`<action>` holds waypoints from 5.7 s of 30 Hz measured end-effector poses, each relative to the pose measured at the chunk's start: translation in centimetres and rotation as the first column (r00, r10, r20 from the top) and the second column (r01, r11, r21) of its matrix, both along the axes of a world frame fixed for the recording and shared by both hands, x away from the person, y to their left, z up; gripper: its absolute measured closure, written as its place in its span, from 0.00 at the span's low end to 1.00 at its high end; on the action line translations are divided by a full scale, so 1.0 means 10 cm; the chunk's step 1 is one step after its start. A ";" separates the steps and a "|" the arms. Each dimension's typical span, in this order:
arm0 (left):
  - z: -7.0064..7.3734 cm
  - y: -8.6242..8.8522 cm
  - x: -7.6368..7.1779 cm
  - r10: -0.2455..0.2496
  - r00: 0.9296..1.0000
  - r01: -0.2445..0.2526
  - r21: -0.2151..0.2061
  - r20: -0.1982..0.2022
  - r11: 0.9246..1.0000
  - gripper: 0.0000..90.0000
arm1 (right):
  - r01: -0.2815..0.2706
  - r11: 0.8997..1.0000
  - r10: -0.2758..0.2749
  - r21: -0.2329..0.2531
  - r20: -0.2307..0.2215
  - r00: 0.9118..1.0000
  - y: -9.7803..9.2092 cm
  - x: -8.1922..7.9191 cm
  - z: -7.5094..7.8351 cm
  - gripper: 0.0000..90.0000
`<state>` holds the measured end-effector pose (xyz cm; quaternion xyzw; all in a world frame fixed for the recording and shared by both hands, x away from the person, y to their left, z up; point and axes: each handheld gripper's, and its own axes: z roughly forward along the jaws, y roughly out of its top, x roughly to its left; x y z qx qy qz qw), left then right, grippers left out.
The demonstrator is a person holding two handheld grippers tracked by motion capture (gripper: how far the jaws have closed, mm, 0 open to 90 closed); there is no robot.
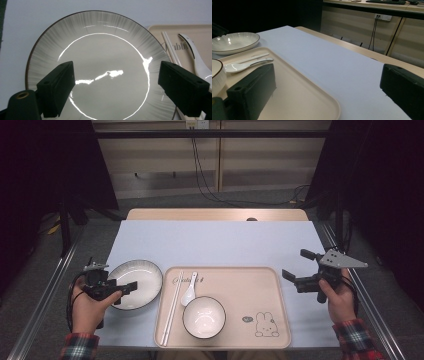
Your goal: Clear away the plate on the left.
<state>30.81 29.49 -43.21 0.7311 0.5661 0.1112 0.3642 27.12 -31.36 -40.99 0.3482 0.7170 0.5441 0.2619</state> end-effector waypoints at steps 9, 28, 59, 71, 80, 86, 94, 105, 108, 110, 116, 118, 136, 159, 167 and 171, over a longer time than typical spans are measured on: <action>-0.05 0.12 -0.01 0.046 0.999 -0.046 -0.004 -0.005 0.999 0.16 | -0.003 1.000 0.003 -0.001 -0.001 1.000 0.00 0.00 0.00 0.00; -0.07 0.32 -0.03 0.125 0.992 -0.125 -0.011 0.019 0.992 0.16 | -0.010 1.000 0.010 0.001 -0.003 1.000 0.00 0.00 0.00 0.00; -0.44 0.41 -0.02 0.330 0.942 -0.335 -0.149 -0.063 0.930 0.79 | 0.006 1.000 -0.006 0.004 0.003 1.000 -0.02 0.00 0.00 0.00; -0.49 0.45 -0.04 0.364 0.927 -0.376 -0.252 -0.095 0.892 0.83 | -0.008 1.000 0.008 -0.007 -0.008 1.000 0.01 0.03 -0.02 0.00; -0.42 0.54 -0.05 0.386 0.917 -0.399 -0.279 -0.102 0.874 0.95 | -0.013 1.000 0.013 -0.015 -0.019 1.000 0.02 0.07 -0.05 0.00; -0.29 0.52 -0.03 0.371 0.925 -0.379 -0.233 -0.078 0.896 0.96 | -0.001 1.000 0.000 -0.013 -0.017 1.000 0.01 0.08 -0.05 0.00; -0.07 0.48 0.04 0.343 0.938 -0.345 -0.219 -0.049 0.913 0.96 | -0.001 1.000 0.001 -0.009 -0.018 1.000 0.01 0.08 -0.05 0.00; 0.12 0.50 0.07 0.312 0.949 -0.312 -0.207 -0.037 0.927 0.95 | -0.013 1.000 0.013 -0.023 -0.020 1.000 0.07 0.12 -0.06 0.00; 0.15 0.51 0.07 0.309 0.951 -0.309 -0.213 -0.036 0.927 0.95 | -0.017 1.000 0.017 -0.021 -0.022 1.000 0.08 0.14 -0.07 0.00; 0.17 0.50 0.07 0.318 0.948 -0.316 -0.218 -0.027 0.923 0.95 | -0.030 0.999 0.030 -0.024 -0.029 0.999 0.11 0.15 -0.08 0.00; 0.22 0.48 0.10 0.296 0.955 -0.296 -0.247 -0.037 0.923 0.95 | -0.037 0.999 0.036 -0.036 -0.024 0.999 0.17 0.18 -0.07 0.00; 0.26 0.44 0.12 0.280 0.959 -0.281 -0.238 -0.040 0.930 0.95 | -0.041 0.999 0.040 -0.031 -0.026 0.999 0.20 0.20 -0.07 0.00; 0.43 -0.34 0.52 0.117 0.993 -0.116 -0.289 -0.014 0.950 0.95 | -0.066 0.996 0.074 0.055 -0.162 0.984 0.64 0.66 -0.01 0.01; 0.76 -1.35 0.65 -0.100 0.994 0.106 -0.334 0.034 0.937 0.95 | -0.163 0.979 0.190 0.121 -0.260 0.947 1.22 0.76 0.19 0.31; 0.80 -1.53 0.62 -0.149 0.987 0.159 -0.371 0.056 0.915 0.95 | -0.167 0.970 0.217 0.174 -0.321 0.922 1.31 0.74 0.17 0.47; 0.78 -1.56 0.61 -0.164 0.985 0.172 -0.400 0.055 0.900 0.95 | -0.148 0.960 0.228 0.237 -0.357 0.906 1.29 0.72 0.16 0.55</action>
